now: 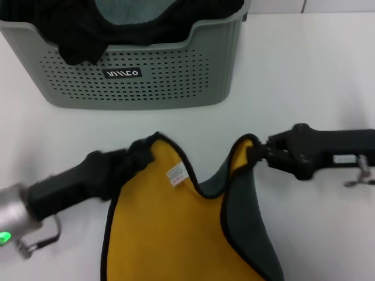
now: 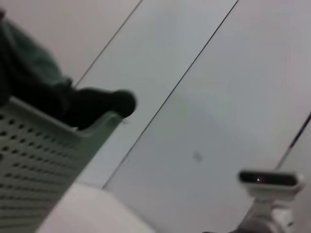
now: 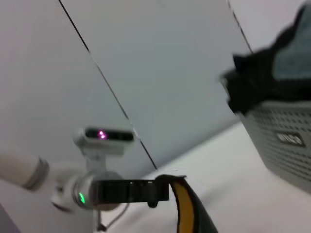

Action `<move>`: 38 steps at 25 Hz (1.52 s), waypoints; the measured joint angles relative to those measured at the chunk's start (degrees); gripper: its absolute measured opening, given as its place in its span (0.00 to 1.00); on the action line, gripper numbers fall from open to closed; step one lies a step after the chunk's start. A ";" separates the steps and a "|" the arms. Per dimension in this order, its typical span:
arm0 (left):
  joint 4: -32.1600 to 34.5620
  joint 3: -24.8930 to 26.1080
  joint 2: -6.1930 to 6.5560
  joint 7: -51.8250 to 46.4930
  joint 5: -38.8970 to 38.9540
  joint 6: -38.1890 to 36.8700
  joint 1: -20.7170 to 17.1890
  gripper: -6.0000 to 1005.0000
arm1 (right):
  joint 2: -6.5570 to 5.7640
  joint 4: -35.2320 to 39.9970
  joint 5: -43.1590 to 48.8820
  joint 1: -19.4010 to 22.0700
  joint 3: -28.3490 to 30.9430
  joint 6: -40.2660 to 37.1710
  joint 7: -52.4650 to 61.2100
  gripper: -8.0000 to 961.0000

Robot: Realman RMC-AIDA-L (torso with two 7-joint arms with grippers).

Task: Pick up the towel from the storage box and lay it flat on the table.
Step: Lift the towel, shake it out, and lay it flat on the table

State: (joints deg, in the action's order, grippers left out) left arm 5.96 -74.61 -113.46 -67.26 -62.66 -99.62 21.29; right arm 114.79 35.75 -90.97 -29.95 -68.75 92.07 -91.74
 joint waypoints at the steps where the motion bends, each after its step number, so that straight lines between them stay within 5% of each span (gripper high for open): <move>1: 0.19 -0.05 -0.21 -0.10 -0.02 1.87 0.92 0.02 | 0.00 -0.20 1.02 -1.26 0.02 -1.40 0.39 0.01; 16: 2.44 1.19 -0.15 -2.06 2.25 16.34 3.16 0.02 | -1.45 -0.54 17.11 -12.86 0.19 -14.60 12.62 0.01; 26: 4.75 1.22 -0.11 -3.62 2.23 17.26 3.40 0.02 | 0.09 -0.12 33.43 -24.99 -0.02 -12.60 23.39 0.01; 38: 4.82 1.25 -0.13 -4.32 2.25 17.41 3.49 0.02 | 0.29 3.63 42.45 -29.55 -0.15 -7.78 28.80 0.01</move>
State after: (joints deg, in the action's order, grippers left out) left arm 10.78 -73.36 -113.60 -71.58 -60.41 -82.21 24.78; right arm 115.08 39.38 -48.52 -59.50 -68.90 84.29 -62.94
